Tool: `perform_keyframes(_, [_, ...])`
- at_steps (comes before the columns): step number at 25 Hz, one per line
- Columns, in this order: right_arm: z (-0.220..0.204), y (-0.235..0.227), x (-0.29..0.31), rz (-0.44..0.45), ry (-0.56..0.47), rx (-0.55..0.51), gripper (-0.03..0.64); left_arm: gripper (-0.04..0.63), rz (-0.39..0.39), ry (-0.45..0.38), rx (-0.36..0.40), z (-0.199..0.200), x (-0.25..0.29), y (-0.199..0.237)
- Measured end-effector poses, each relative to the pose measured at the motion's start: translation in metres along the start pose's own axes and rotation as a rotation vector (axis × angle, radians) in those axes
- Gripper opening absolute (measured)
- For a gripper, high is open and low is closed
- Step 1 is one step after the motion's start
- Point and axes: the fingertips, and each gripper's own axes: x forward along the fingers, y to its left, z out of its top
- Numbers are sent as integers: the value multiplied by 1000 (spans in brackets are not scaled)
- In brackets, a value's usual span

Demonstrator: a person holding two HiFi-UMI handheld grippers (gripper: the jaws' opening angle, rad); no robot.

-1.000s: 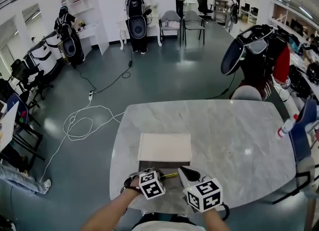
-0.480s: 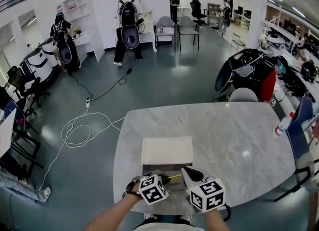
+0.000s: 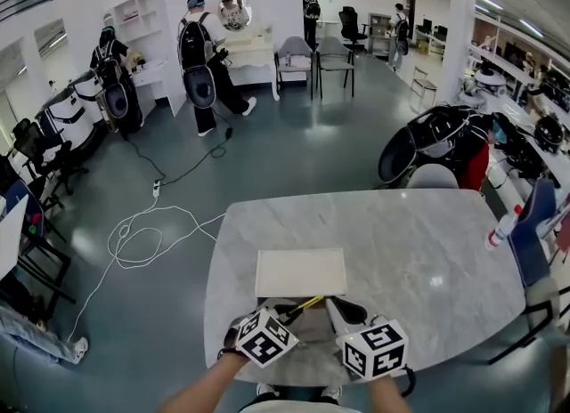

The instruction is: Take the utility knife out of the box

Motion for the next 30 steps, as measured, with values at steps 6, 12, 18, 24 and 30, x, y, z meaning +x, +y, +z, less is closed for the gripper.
perform_keyframes(6, [9, 8, 5, 14, -15, -14, 5, 57, 61, -105, -123, 12, -21, 14])
perform_keyframes(12, [15, 11, 2, 29, -32, -25, 5, 57, 113, -231, -249, 31, -42, 22])
perform_keyframes(18, [21, 10, 0, 38, -48, -27, 5, 57, 153, -352, -365, 51, -62, 28])
perform_keyframes(24, [28, 2, -7, 42, -69, -40, 5, 57, 197, -412, -437, 62, -67, 28])
perform_keyframes(30, [29, -17, -18, 24, -78, -37, 5, 57, 175, -432, -447, 80, -55, 15])
